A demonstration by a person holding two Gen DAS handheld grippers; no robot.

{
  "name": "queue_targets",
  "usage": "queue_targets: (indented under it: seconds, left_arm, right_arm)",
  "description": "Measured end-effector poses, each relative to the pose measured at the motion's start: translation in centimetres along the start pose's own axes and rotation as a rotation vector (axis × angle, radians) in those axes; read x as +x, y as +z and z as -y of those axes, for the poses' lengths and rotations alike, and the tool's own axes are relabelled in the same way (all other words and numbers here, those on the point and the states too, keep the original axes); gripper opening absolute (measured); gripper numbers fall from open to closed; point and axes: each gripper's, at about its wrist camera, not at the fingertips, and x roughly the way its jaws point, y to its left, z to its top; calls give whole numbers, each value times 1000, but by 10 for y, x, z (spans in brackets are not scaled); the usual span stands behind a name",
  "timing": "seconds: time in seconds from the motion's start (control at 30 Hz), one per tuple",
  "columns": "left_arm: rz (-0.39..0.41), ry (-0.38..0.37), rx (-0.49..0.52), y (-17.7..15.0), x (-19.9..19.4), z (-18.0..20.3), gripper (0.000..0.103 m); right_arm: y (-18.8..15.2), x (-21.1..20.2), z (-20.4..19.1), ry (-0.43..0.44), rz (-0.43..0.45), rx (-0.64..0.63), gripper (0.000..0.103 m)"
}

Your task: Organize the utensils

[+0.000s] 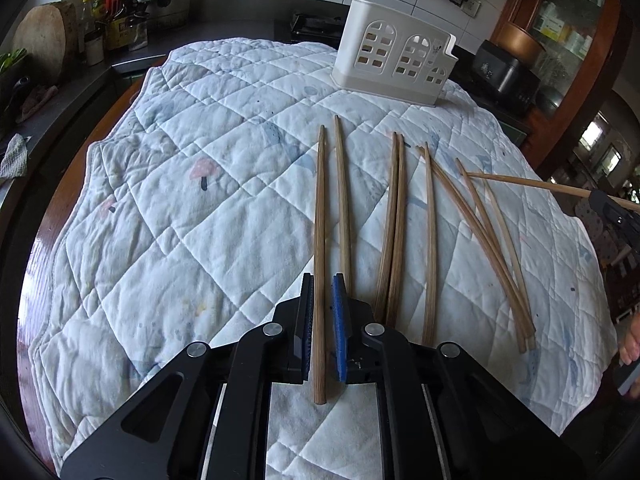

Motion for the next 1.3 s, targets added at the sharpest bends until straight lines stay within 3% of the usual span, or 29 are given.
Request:
queue_targets:
  seconds: [0.1,0.2,0.43,0.53,0.6,0.73,0.93,1.0,1.3]
  left_arm:
    - [-5,13,-4,-3,5,0,27]
    - [-7,4,-9,-7,9,-1,28]
    - [7,-17,-30,-9,9,-5,25]
    - [11,-35,-45,-11,8,-8,14]
    - [8,-41,-58,-12,9,-11,14]
    - [2,-24,-33,-14,11,-6,14]
    - [7,60,17,-14,13,7,14]
    - [15,83,11,-12,12,7,9]
    - [111,58,13,3,-16,6,6]
  right_arm:
    - [0,0,0,0,0,1,7]
    - [-1,1,1,-1,-3,1,7]
    - [-3,2,1,-1,-4,0,7]
    - [-3,2,1,-1,-4,0,7]
    - [-3,2,1,-1,-6,-1,7]
    - [-5,3,2,-2,-8,0,7]
    - [-5,2,1,-3,-5,-2,7]
    - [-5,2,1,-1,-4,-1,7]
    - [-2,0,6,-4,9,8,7]
